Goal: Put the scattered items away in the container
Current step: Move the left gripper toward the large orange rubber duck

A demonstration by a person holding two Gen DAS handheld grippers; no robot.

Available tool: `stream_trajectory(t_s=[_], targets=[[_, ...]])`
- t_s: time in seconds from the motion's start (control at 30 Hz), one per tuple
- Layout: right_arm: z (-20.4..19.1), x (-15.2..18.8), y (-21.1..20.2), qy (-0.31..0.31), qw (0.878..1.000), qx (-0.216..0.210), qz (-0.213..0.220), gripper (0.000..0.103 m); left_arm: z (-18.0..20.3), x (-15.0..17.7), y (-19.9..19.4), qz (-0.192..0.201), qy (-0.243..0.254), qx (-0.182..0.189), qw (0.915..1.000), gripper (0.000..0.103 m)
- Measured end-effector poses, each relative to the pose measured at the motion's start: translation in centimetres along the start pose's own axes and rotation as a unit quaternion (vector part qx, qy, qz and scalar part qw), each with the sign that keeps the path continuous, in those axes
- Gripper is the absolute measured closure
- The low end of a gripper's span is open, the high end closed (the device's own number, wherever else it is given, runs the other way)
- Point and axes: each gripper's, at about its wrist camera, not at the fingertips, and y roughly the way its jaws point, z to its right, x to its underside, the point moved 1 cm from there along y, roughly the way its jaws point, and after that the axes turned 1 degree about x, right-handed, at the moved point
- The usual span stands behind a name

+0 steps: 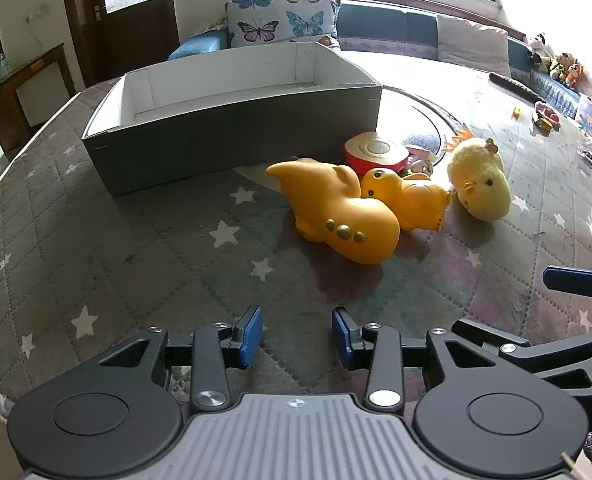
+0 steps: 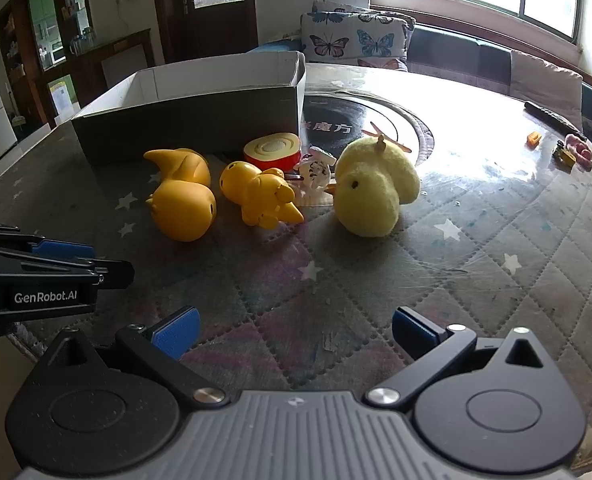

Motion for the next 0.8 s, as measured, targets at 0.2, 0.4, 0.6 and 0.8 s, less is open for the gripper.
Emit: stream_trajectory(t_s=[0.2, 0.4, 0.6, 0.8], targets=[[0.01, -0.12, 0.28, -0.001, 1.0, -0.002, 0.002, 0.0, 0.18, -0.08, 0.18, -0.003, 0.002, 0.001, 1.0, 0.062], [0.04, -0.23, 0.48, -0.001, 1.0, -0.003, -0.003, 0.0, 0.26, -0.23, 0.3, -0.005, 0.003, 0.001, 1.0, 0.062], [0.01, -0.3, 0.56, -0.002, 1.0, -0.002, -0.008, 0.0, 0.32, -0.31, 0.46, -0.007, 0.004, 0.001, 1.0, 0.062], [0.04, -0.38, 0.62, -0.005, 1.0, 0.001, -0.004, 0.0, 0.3, -0.46, 0.56, -0.01, 0.005, 0.001, 0.9999, 0.062]])
